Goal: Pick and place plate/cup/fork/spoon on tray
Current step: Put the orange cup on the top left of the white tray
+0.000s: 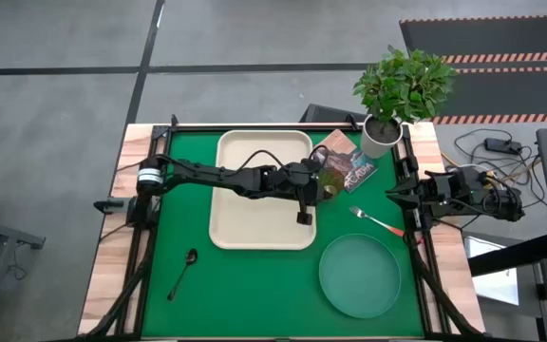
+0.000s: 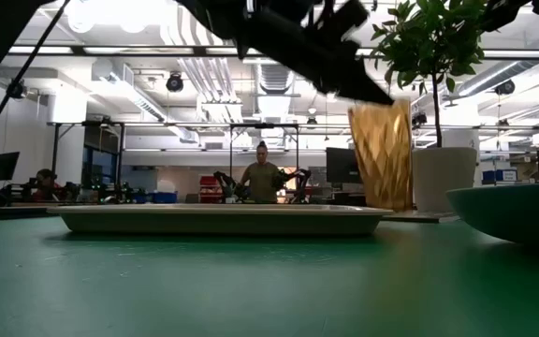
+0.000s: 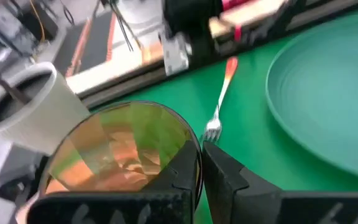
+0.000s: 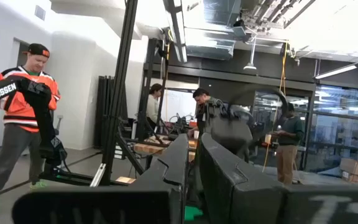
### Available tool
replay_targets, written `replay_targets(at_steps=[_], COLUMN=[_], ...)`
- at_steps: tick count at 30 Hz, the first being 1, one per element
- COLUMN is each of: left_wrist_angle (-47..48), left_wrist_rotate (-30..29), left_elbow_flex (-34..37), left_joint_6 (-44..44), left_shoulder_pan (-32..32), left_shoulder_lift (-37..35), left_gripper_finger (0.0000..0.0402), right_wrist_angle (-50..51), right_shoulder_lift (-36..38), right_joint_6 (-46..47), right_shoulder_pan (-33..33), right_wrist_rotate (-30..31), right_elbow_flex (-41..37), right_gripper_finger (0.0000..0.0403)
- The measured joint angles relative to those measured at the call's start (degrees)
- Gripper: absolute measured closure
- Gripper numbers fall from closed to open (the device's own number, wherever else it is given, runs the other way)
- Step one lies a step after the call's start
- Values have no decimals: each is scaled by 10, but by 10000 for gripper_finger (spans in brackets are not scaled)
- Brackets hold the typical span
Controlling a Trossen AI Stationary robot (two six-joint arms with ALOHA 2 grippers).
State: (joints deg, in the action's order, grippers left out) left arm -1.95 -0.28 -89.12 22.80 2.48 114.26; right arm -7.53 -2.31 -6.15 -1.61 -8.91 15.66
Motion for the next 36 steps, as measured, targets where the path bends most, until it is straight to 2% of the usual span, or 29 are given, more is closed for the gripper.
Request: replay_targets(at_steps=[4,6,14,16,22,28,36], left_wrist_angle=[-1,33,206,225,210,183,117], left_wrist_rotate=[1,-5,-128,-145,-154,-208,-226], left_elbow_flex=[2,4,19,36,128,234,311], left_joint_6=[1,1,-35,-46,-92,-176,-229], left_shoulder_pan=[-7,-9,5,17,80,161,234], left_shoulder_lift=[-41,-72,-184,-203,-263,-309,-327], left_gripper_finger=[400,401,401,401,401,401,401], right_wrist_angle=[0,0,0,1,2,0,0], right_shoulder_lift=[0,0,-1,0,0,0,0], right_joint_6=[2,8,13,17,17,16,16], right_shoulder_pan=[0,0,0,0,0,0,0], right_wrist_rotate=[0,-1,-1,-2,-1,-1,-1], right_elbow_flex=[0,0,0,0,0,0,0], right_gripper_finger=[376,376,376,376,376,376,376])
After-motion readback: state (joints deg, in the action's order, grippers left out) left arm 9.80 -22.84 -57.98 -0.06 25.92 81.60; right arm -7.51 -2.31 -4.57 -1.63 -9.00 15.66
